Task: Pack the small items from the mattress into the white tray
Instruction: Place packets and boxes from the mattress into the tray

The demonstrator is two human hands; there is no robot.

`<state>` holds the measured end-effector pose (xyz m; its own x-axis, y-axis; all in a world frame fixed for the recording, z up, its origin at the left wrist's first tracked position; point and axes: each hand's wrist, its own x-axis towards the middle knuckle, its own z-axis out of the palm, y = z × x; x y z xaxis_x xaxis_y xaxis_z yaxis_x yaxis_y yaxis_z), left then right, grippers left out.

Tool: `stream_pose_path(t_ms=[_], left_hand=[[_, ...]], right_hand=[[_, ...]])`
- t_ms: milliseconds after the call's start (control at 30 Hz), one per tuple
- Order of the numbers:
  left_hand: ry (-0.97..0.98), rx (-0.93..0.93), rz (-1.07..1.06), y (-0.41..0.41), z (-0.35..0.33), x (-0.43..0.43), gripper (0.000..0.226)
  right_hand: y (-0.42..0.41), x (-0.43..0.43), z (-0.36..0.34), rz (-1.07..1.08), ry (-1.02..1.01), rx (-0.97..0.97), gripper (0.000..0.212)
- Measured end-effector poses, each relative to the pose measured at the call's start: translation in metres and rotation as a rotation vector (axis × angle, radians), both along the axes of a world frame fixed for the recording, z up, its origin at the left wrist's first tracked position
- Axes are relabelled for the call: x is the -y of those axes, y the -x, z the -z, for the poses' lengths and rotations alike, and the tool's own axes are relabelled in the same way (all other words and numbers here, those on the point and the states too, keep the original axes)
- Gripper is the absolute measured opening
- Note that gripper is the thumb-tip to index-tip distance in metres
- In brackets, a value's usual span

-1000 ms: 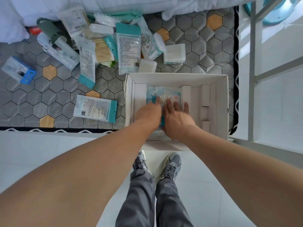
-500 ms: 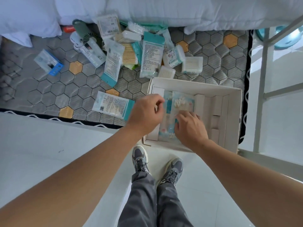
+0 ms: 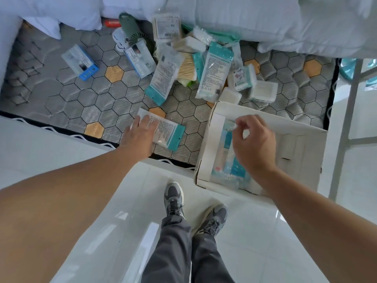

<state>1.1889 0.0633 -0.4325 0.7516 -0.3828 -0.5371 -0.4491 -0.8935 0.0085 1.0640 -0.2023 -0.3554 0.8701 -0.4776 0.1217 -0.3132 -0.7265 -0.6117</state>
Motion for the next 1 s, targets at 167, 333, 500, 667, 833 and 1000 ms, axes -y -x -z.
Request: stream_pose_path(t_ms=[167, 333, 500, 667, 833, 1000], left_hand=[[-0.07, 0.083, 0.073, -0.003, 0.013, 0.009, 0.095], [0.023, 0.174, 0.128, 0.001, 0.017, -0.004, 0.055], [0.426, 0.121, -0.219, -0.011, 0.015, -0.021, 0.02], [0.641, -0.207, -0.892, -0.034, 0.018, -0.046, 0.027], [0.85, -0.448, -1.364, -0.05, 0.016, -0.069, 0.018], [1.016, -0.558, -1.51, -0.051, 0.01, -0.076, 0.021]], right_hand=[[-0.046, -0.021, -0.014, 0.007, -0.006, 0.108, 0.015], [-0.095, -0.052, -0.023, -0.085, -0.039, 0.153, 0.013], [-0.132, -0.08, -0.008, -0.241, 0.006, 0.004, 0.014], [-0.17, -0.089, 0.017, -0.446, 0.265, -0.221, 0.033], [-0.205, -0.097, 0.047, -0.564, 0.534, -0.537, 0.069], [-0.224, -0.106, 0.07, -0.554, 0.737, -0.682, 0.094]])
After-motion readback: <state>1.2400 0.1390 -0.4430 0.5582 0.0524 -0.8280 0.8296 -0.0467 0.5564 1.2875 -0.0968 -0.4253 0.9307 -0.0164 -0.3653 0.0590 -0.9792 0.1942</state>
